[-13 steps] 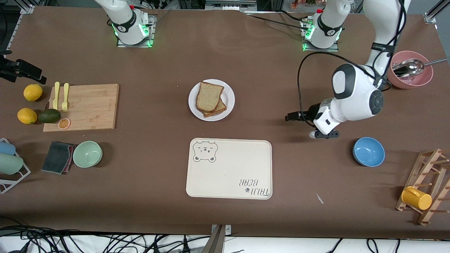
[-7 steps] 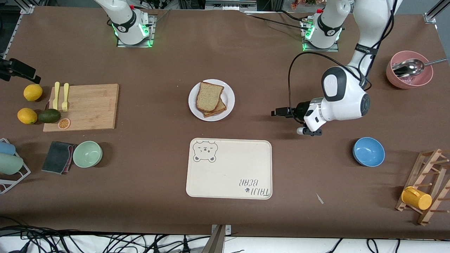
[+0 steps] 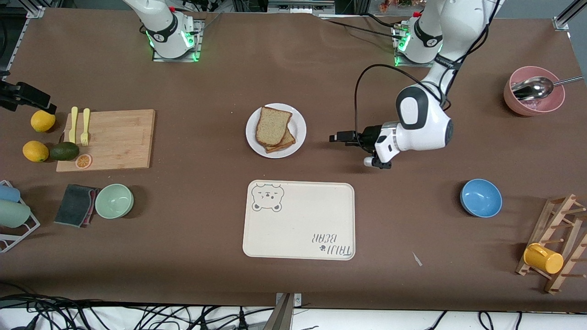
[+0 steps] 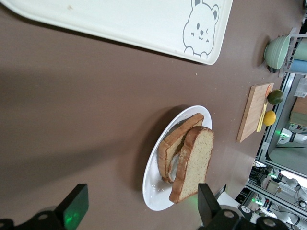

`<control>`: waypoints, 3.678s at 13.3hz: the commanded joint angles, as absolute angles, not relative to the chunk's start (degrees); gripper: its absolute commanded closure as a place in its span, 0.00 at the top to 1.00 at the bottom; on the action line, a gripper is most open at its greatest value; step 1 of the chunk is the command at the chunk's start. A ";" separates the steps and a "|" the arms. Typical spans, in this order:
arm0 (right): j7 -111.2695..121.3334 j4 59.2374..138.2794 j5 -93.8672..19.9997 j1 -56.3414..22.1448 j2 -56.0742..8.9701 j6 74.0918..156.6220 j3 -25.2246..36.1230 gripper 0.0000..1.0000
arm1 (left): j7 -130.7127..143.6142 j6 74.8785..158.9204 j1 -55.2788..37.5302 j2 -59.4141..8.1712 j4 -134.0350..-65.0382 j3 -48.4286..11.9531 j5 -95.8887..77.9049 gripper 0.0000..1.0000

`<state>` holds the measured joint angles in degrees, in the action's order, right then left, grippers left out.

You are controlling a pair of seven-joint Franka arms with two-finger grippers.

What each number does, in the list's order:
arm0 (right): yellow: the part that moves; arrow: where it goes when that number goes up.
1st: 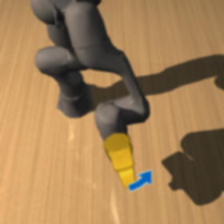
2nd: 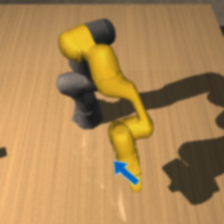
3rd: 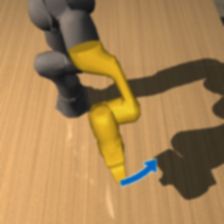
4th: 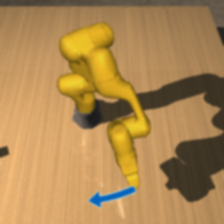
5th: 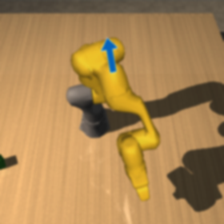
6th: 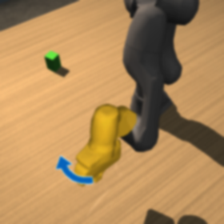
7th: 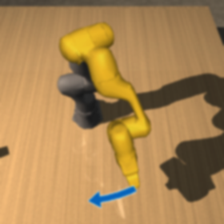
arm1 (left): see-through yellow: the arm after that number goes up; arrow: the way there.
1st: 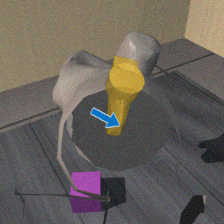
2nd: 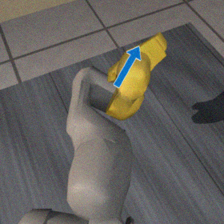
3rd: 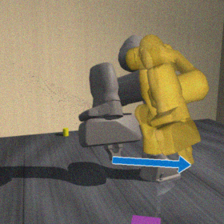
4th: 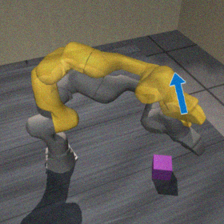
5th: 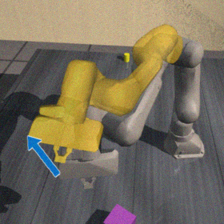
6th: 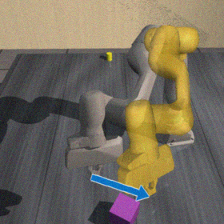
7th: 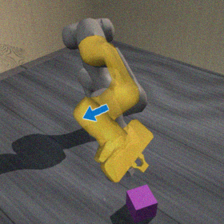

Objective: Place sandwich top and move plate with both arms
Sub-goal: 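Reach the left gripper across to the white plate rim, then close the left gripper on the plate rim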

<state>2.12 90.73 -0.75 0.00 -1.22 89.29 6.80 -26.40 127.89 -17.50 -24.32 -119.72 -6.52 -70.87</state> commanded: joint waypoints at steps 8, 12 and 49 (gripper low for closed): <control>1.76 89.91 -0.70 0.09 -1.58 89.74 6.59 1.00 | -48.50 130.25 -25.13 -31.46 -119.53 -6.24 -97.80 1.00; 1.76 89.91 -1.05 0.09 -1.85 89.74 6.59 1.00 | -52.82 130.25 -27.59 -33.66 -119.18 -6.24 -104.93 1.00; 1.67 89.82 -1.32 0.09 -2.64 89.82 6.77 1.00 | -65.04 129.73 -30.59 -36.56 -121.46 -7.12 -108.11 0.20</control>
<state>2.12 90.72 -0.77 -0.06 -2.39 89.82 6.94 -62.63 129.85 -30.13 -37.12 -120.58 -7.22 -105.56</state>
